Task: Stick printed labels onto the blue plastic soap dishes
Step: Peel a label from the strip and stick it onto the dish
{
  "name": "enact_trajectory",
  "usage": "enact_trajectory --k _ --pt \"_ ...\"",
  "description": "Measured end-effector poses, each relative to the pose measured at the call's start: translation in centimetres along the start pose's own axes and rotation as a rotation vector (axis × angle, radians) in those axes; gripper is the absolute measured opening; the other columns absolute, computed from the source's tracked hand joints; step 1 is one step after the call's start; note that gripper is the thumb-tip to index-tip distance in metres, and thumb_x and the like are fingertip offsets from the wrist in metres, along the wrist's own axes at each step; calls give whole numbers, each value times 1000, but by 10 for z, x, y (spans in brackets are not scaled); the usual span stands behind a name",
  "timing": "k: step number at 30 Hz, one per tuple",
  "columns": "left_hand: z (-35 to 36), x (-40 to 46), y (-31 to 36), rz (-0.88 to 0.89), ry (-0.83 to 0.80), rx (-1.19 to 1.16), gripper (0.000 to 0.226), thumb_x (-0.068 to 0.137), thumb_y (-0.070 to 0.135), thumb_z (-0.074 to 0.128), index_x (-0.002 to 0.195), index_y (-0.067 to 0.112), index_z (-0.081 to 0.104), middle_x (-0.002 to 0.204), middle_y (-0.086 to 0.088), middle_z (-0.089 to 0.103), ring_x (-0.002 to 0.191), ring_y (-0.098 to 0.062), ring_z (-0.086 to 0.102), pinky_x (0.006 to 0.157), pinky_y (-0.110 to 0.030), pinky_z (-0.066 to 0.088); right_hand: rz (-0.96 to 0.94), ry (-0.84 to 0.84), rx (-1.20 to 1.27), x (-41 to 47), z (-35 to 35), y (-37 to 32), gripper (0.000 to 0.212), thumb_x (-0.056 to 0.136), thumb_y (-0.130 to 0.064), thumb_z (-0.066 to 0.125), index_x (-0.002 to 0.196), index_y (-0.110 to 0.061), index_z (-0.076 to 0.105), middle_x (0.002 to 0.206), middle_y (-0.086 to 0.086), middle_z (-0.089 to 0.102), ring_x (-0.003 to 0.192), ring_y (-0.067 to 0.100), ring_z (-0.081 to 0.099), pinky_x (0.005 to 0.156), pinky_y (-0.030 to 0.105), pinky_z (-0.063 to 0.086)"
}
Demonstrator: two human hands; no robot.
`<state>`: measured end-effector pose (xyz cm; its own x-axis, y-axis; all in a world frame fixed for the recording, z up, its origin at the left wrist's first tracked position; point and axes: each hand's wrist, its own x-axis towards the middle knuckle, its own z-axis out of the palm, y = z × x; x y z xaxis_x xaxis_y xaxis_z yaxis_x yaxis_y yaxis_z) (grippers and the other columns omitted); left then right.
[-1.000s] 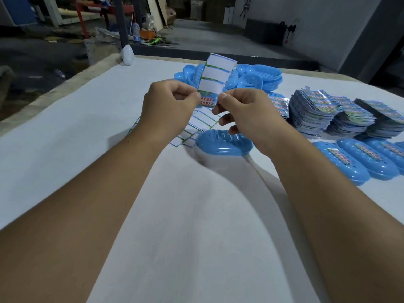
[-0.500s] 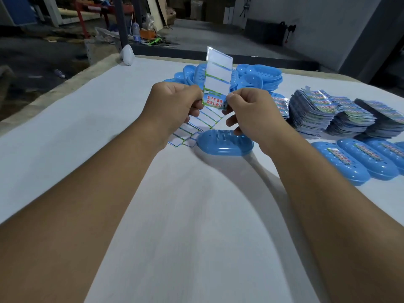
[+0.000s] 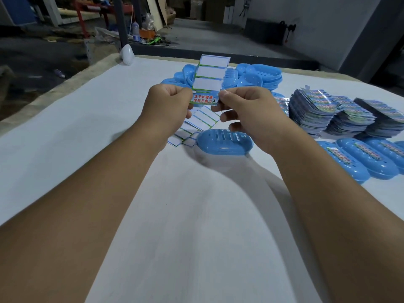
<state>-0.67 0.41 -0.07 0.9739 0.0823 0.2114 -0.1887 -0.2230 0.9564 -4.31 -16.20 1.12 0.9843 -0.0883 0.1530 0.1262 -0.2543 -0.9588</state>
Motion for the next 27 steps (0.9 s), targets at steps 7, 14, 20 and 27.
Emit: enact_trajectory --k 7,14,20,27 --pt "0 -1 -2 18 18 41 25 89 22 58 70 15 71 57 9 65 45 2 53 61 -22 46 7 -36 40 -3 0 -2 20 100 -22 61 89 -14 75 83 -1 79 60 6 61 48 19 47" --pt "-1 -2 -2 28 25 79 21 88 23 60 73 14 71 54 10 64 48 0 53 60 -22 45 -26 -38 -11 -4 1 -1 23 101 -22 59 84 -17 73 78 -4 77 60 5 61 49 19 48" --pt "0 -9 5 244 94 148 9 83 30 74 80 22 72 67 11 67 62 -4 60 67 -23 50 -46 -15 -39 -3 1 1 24 101 -23 60 83 -18 74 77 -5 77 59 4 60 49 18 47" --pt "2 -18 9 324 -18 190 17 84 37 78 87 20 80 73 10 74 66 -2 67 71 -24 56 -88 -5 -109 -2 3 3 26 100 -23 59 81 -19 77 74 -7 76 60 3 60 49 17 47"
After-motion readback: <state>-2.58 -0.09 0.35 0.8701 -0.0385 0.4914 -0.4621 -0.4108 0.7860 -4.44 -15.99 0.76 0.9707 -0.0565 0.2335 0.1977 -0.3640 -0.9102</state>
